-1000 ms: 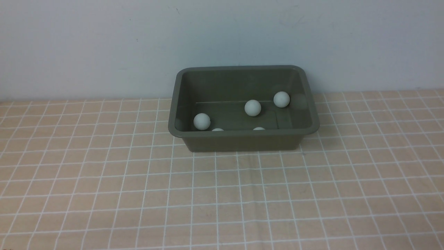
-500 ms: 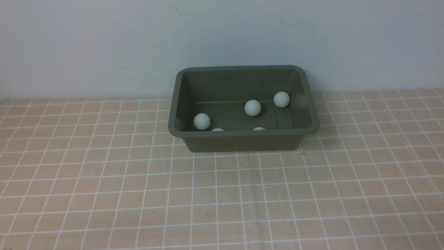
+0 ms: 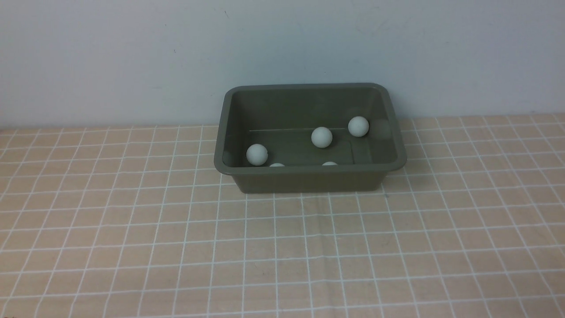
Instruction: Put the table tennis balls into the box on the light coffee tablecloth.
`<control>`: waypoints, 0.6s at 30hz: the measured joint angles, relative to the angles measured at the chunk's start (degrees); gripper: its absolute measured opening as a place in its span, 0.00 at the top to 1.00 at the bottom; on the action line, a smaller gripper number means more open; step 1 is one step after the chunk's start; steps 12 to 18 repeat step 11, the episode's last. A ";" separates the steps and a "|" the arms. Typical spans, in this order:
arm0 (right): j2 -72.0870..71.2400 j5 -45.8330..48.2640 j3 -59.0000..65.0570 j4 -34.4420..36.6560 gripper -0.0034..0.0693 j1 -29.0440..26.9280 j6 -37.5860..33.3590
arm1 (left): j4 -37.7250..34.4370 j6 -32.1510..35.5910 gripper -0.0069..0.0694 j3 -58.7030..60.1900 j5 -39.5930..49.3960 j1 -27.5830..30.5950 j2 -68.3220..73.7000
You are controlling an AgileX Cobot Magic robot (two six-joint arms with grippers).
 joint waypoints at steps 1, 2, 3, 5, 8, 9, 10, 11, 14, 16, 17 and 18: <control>0.00 0.00 0.00 0.00 0.98 0.00 0.00 | 0.00 0.00 1.00 0.00 0.00 0.00 0.00; 0.00 0.00 0.00 0.00 0.98 0.00 0.00 | 0.00 0.00 1.00 0.00 0.00 0.00 0.00; 0.00 0.00 0.00 0.00 0.98 0.00 0.00 | 0.00 0.00 1.00 0.00 0.00 0.00 0.00; 0.00 0.00 0.00 0.06 0.98 0.00 0.00 | 0.00 0.00 1.00 0.00 0.00 0.00 0.00; 0.00 0.06 0.00 0.06 0.98 0.00 0.00 | 0.00 0.00 1.00 0.00 0.00 0.00 0.00; 0.00 0.15 0.00 0.06 0.98 0.00 0.00 | 0.00 0.00 1.00 0.00 0.00 0.00 0.00; 0.00 0.51 0.00 0.06 0.98 0.00 0.00 | 0.00 0.00 1.00 0.00 0.00 0.00 0.00; 0.00 0.87 0.00 0.06 0.98 0.00 0.00 | 0.00 0.00 1.00 0.00 0.00 0.00 0.00; 0.00 0.87 0.00 0.06 0.98 0.00 0.00 | 0.00 0.00 1.00 0.00 0.00 0.00 0.00; 0.00 0.87 0.00 0.06 0.98 0.00 0.00 | 0.00 0.00 1.00 0.00 0.00 0.00 0.00; 0.00 0.87 0.00 0.06 0.98 0.00 0.00 | 0.00 0.00 1.00 0.00 0.00 0.00 0.00; 0.00 0.87 0.00 0.06 0.98 0.00 0.00 | 0.00 0.00 1.00 0.00 0.00 0.00 0.00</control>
